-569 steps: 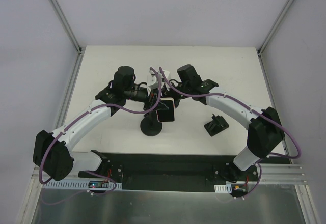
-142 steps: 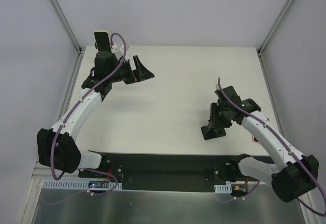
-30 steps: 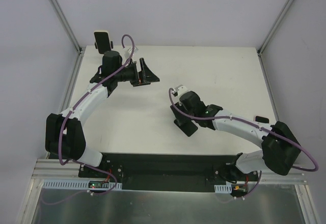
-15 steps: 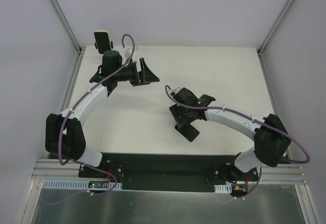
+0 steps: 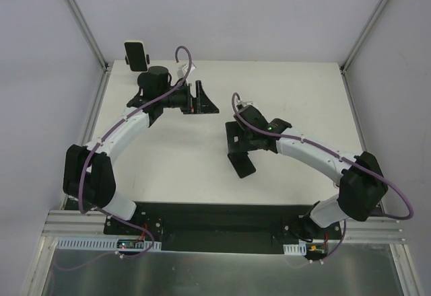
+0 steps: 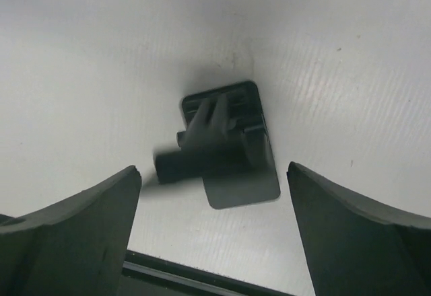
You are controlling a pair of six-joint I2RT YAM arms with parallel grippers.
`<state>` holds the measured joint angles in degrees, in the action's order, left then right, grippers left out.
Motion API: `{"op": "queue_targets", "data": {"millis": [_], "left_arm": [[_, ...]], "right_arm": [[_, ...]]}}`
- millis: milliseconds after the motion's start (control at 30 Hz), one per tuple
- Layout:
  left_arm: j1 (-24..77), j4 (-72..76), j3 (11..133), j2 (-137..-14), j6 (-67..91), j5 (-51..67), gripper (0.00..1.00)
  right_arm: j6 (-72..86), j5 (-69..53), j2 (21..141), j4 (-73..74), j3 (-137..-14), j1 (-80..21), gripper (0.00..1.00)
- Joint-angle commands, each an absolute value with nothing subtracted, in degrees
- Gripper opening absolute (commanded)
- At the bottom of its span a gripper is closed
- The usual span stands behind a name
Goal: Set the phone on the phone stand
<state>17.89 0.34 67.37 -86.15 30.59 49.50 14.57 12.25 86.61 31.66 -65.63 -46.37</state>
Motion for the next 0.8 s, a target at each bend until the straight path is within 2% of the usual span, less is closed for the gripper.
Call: {"op": "queue_targets", "data": {"millis": [0,167,300,367,467,567,600,667,700,767], "left_arm": [[21.0,1.8,69.4,-88.2,28.8,53.2,0.87],[24.9,-0.4,70.5,-89.3,25.7,53.0,0.86],[28.5,-4.6,71.2,-88.9,19.3,50.6,0.81],[30.0,-6.4,71.5,-88.1,17.0,49.1,0.74],[32.6,-7.0,69.9,-84.6,16.2,44.7,0.72],[34.4,-6.4,66.0,-81.0,18.4,39.3,0.72],[35.0,-3.7,64.2,-78.7,19.3,37.7,0.71],[38.0,1.6,57.3,-76.0,19.2,32.3,0.66],[39.0,4.0,55.0,-73.0,19.2,30.0,0.64],[40.4,11.6,48.0,-70.2,20.1,25.5,0.60]], "right_arm": [[15.2,9.0,77.3,26.5,-61.8,-46.0,0.97],[14.0,8.3,66.1,28.1,-56.1,-45.3,0.97],[14.8,9.8,56.5,28.7,-50.0,-44.4,0.97],[15.0,8.7,51.5,28.8,-46.3,-43.1,0.99],[15.6,5.5,47.5,28.8,-42.4,-41.7,0.93],[16.1,1.9,47.3,27.0,-39.8,-41.6,0.73],[16.3,0.8,47.5,26.0,-39.2,-41.6,0.61],[17.3,-2.4,48.5,22.1,-36.7,-41.6,0.49],[17.9,-4.0,49.0,20.6,-35.9,-41.6,0.39],[19.2,-6.2,50.9,16.0,-33.9,-41.6,0.35]]}}
